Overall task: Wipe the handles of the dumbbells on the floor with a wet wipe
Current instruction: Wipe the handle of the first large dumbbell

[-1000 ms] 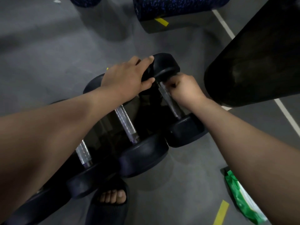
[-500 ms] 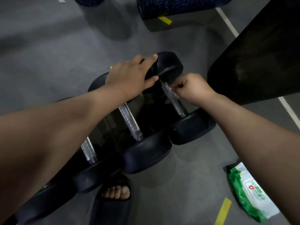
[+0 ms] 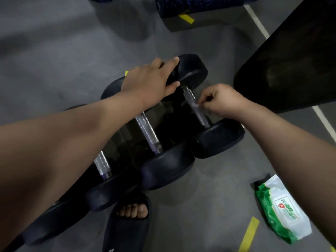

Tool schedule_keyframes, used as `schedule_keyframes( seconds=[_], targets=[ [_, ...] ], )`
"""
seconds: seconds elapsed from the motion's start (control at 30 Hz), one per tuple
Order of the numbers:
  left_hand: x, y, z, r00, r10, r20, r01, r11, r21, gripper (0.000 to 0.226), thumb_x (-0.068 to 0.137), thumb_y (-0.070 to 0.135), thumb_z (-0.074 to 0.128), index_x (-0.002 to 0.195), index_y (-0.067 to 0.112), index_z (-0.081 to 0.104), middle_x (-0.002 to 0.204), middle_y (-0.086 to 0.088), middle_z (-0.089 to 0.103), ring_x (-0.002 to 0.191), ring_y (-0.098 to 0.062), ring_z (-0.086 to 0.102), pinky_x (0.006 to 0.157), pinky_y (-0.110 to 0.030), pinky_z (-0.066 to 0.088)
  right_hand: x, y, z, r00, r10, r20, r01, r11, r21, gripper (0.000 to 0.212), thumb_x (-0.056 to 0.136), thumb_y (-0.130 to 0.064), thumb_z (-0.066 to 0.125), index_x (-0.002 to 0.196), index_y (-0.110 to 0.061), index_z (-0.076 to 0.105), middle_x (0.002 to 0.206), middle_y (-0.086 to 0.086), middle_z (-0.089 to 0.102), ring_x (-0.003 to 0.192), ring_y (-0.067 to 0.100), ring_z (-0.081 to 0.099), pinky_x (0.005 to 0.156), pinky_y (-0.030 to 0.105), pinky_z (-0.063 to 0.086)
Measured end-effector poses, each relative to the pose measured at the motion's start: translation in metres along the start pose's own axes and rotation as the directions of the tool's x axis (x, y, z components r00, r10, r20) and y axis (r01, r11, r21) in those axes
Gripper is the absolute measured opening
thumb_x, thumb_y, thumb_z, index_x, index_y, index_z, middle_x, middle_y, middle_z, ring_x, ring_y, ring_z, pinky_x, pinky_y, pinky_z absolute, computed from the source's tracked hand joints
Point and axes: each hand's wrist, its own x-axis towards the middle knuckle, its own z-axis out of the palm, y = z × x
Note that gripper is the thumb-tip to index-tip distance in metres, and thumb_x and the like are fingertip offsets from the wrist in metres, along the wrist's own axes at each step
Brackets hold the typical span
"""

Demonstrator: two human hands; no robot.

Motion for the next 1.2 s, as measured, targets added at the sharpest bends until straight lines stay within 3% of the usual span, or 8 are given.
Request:
schedule_keyframes(
  seconds=[0.1, 0.27, 0.4, 0.57, 0.7, 0.9, 1.07, 1.2],
  targets=[
    [0.000, 0.001, 0.000, 1.000, 0.017, 0.004, -0.017, 1.000, 0.016, 0.066, 0.101, 0.063, 0.035, 0.157, 0.032, 0.020, 0.134, -0.011, 0.051, 0.104, -0.039, 0.061, 0.074, -0.041, 0.040, -0.007, 0.002, -0.012, 0.980, 0.035, 0.195, -0.019, 0.997, -0.081, 0.016, 0.082, -0.008, 0.073, 0.086, -0.022, 0.080, 0.077, -0.008, 0.073, 0.068, 0.006, 0.062, 0.057, 0.009, 0.044],
    [0.000, 0.003, -0.001, 1.000, 0.018, -0.008, -0.017, 0.999, 0.036, 0.066, 0.101, 0.062, 0.035, 0.157, 0.030, 0.021, 0.134, -0.010, 0.051, 0.105, -0.038, 0.061, 0.072, -0.039, 0.036, -0.008, 0.004, -0.009, 0.996, 0.034, 0.080, -0.031, 0.999, -0.034, 0.022, 0.080, -0.010, 0.077, 0.075, -0.031, 0.077, 0.062, -0.027, 0.066, 0.062, -0.011, 0.060, 0.059, 0.004, 0.044],
    [0.001, 0.002, 0.001, 1.000, 0.011, -0.009, -0.011, 0.999, 0.035, 0.065, 0.101, 0.062, 0.036, 0.156, 0.031, 0.021, 0.134, -0.010, 0.051, 0.105, -0.038, 0.061, 0.074, -0.040, 0.037, -0.015, 0.003, -0.017, 0.957, 0.096, 0.273, -0.063, 0.990, -0.127, 0.017, 0.080, -0.012, 0.078, 0.082, -0.029, 0.081, 0.073, -0.018, 0.073, 0.071, -0.001, 0.065, 0.060, 0.011, 0.049],
    [0.001, 0.003, 0.001, 1.000, 0.006, -0.015, -0.006, 0.999, 0.038, 0.066, 0.100, 0.062, 0.036, 0.157, 0.031, 0.021, 0.133, -0.010, 0.051, 0.104, -0.039, 0.061, 0.075, -0.042, 0.042, -0.011, 0.000, -0.014, 0.982, 0.081, 0.171, -0.064, 0.993, -0.102, 0.024, 0.079, -0.007, 0.074, 0.079, -0.030, 0.081, 0.067, -0.016, 0.073, 0.067, -0.001, 0.068, 0.068, 0.016, 0.053],
    [0.000, 0.004, 0.001, 0.999, 0.015, -0.031, -0.013, 0.999, 0.050, 0.066, 0.101, 0.062, 0.036, 0.157, 0.031, 0.022, 0.133, -0.010, 0.051, 0.103, -0.039, 0.062, 0.072, -0.040, 0.038, -0.013, 0.000, -0.021, 0.947, 0.110, 0.302, -0.056, 0.982, -0.180, 0.019, 0.079, -0.012, 0.079, 0.082, -0.031, 0.082, 0.067, -0.023, 0.071, 0.068, -0.005, 0.064, 0.060, 0.011, 0.046],
    [0.001, 0.004, 0.000, 0.999, 0.021, -0.029, -0.020, 0.998, 0.053, 0.066, 0.101, 0.061, 0.035, 0.157, 0.030, 0.020, 0.134, -0.011, 0.051, 0.104, -0.039, 0.061, 0.074, -0.042, 0.041, 0.004, -0.003, -0.006, 0.998, 0.050, -0.028, -0.051, 0.998, -0.027, 0.019, 0.081, -0.015, 0.077, 0.082, -0.033, 0.081, 0.077, -0.015, 0.075, 0.078, 0.000, 0.068, 0.067, 0.010, 0.047],
    [0.000, 0.004, 0.000, 0.999, 0.025, -0.036, -0.023, 0.998, 0.050, 0.066, 0.101, 0.060, 0.036, 0.157, 0.030, 0.021, 0.134, -0.011, 0.051, 0.104, -0.039, 0.061, 0.072, -0.039, 0.035, 0.002, -0.001, -0.012, 0.988, 0.077, 0.133, -0.078, 0.997, 0.002, 0.020, 0.079, -0.011, 0.076, 0.081, -0.031, 0.081, 0.072, -0.018, 0.074, 0.073, -0.002, 0.068, 0.077, 0.021, 0.056],
    [0.001, 0.005, -0.002, 0.999, 0.029, -0.042, -0.027, 0.998, 0.049, 0.066, 0.101, 0.060, 0.037, 0.157, 0.029, 0.021, 0.132, -0.012, 0.051, 0.102, -0.039, 0.061, 0.071, -0.039, 0.036, 0.016, -0.006, -0.001, 0.988, 0.126, -0.090, -0.117, 0.988, 0.103, 0.019, 0.082, -0.013, 0.073, 0.085, -0.030, 0.081, 0.082, -0.014, 0.074, 0.082, 0.004, 0.068, 0.080, 0.021, 0.054]
  ],
)
